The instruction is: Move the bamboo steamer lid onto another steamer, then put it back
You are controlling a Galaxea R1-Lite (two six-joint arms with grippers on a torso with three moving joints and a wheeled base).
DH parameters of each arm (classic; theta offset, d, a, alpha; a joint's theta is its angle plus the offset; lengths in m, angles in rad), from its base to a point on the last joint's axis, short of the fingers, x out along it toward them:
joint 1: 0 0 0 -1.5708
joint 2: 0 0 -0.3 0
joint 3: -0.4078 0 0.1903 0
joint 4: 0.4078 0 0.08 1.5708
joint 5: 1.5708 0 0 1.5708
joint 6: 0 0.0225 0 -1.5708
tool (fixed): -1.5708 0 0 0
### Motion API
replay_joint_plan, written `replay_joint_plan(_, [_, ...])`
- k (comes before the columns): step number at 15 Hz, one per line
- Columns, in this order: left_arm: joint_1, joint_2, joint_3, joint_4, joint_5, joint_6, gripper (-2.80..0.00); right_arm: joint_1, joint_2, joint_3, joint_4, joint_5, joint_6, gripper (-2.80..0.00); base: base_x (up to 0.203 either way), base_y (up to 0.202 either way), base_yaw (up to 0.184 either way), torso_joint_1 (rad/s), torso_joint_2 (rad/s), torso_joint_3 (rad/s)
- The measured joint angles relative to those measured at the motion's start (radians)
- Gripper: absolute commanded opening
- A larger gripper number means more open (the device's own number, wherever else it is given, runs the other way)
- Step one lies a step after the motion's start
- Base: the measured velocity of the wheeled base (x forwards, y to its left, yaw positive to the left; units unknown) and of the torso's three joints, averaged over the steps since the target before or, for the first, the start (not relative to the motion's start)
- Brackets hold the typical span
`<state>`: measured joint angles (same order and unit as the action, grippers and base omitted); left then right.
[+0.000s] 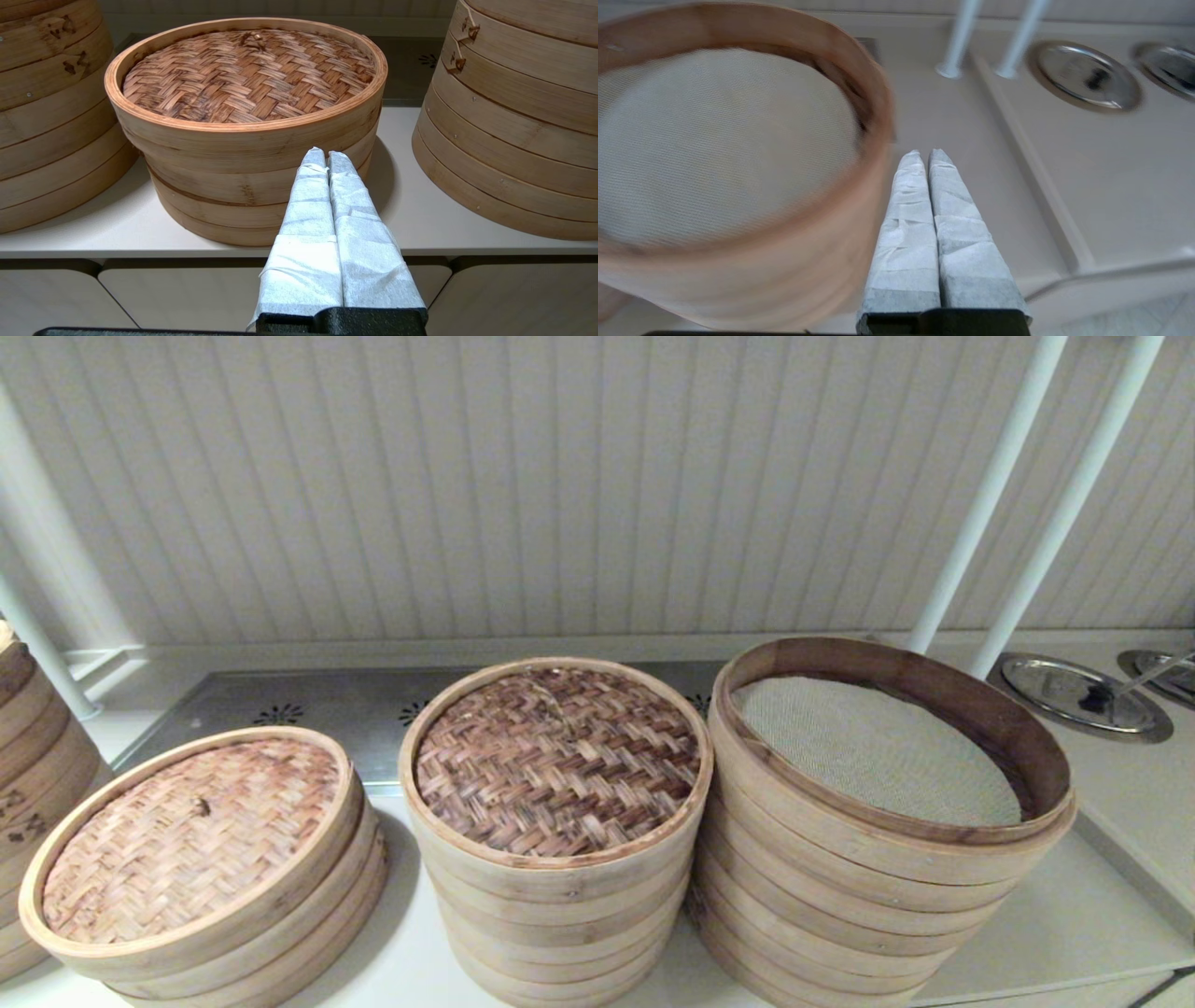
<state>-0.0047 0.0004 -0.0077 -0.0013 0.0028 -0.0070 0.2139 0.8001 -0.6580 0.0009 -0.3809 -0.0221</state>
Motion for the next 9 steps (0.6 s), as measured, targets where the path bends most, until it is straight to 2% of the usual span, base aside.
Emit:
replay_joint_plan(4, [0.000,0.000,0.000,0.000,0.000,0.000,-2.80,-0.028,-0.170,0.147,0.001,0.001,0.015,-2.80,0.000,0.000,0.000,0.000,0.00,0.000])
replay_joint_plan(9, [0.000,0.000,0.000,0.000,0.000,0.000,-2.80,-0.037,-0.297,0.336,-0.003,0.007,0.113,-2.80,0.000,0.000,0.000,0.000,0.00,0.000])
